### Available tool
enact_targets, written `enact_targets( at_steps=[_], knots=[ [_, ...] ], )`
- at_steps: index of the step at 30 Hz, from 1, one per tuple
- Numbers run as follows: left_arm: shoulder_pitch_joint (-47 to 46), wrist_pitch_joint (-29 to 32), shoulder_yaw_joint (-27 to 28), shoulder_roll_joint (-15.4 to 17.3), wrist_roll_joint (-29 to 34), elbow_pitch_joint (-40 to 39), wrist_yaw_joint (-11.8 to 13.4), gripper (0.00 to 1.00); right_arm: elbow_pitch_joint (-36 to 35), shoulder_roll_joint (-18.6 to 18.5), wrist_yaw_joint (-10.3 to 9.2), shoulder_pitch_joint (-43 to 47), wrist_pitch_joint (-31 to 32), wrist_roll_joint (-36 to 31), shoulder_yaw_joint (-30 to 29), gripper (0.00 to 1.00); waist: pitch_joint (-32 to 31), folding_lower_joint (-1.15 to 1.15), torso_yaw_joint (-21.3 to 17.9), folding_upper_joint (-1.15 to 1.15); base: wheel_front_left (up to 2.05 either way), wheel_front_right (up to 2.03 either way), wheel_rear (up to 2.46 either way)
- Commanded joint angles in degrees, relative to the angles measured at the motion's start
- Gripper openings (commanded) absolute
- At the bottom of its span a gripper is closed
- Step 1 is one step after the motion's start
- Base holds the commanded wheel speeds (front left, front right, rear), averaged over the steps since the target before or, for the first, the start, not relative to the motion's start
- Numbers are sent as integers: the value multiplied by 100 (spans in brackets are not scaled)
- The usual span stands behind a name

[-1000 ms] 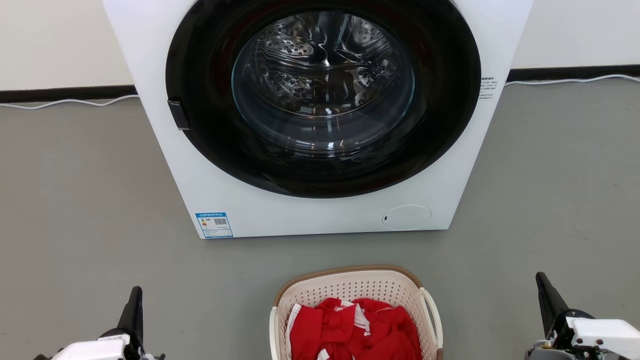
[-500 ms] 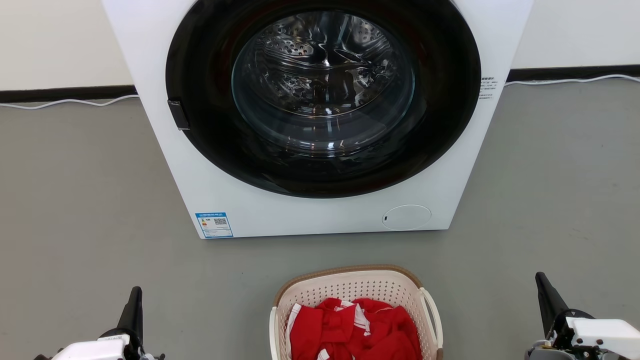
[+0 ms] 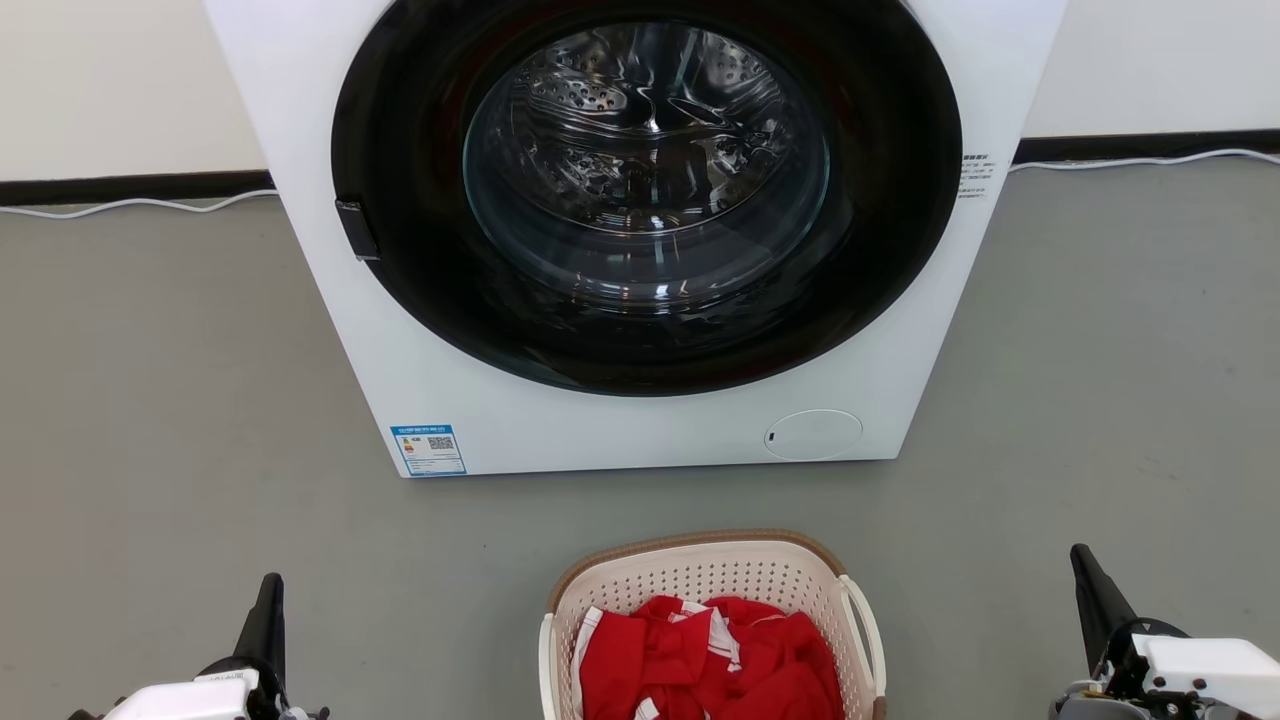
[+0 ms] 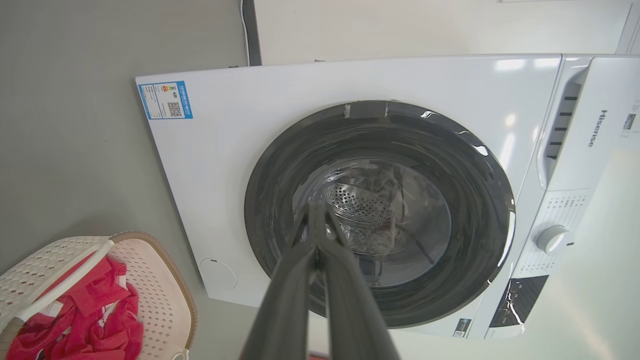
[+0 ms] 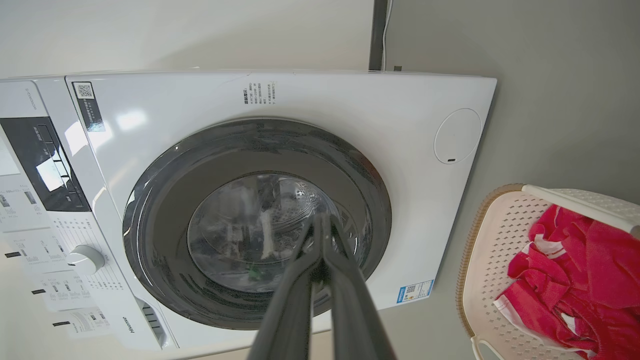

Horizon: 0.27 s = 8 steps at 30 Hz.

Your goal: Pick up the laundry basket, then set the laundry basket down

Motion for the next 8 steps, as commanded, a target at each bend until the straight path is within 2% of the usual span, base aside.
enact_targets(
  at_steps=[1, 8],
  knots=[
    [-274, 45, 193, 80, 45, -117, -59, 0, -169, -49, 18, -171, 30, -39, 90, 0, 0, 0, 0, 0, 0, 0, 0],
    [-274, 51, 200, 75, 51, -117, -59, 0, -168, -47, 18, -172, 33, -42, 87, 0, 0, 0, 0, 0, 0, 0, 0]
  ],
)
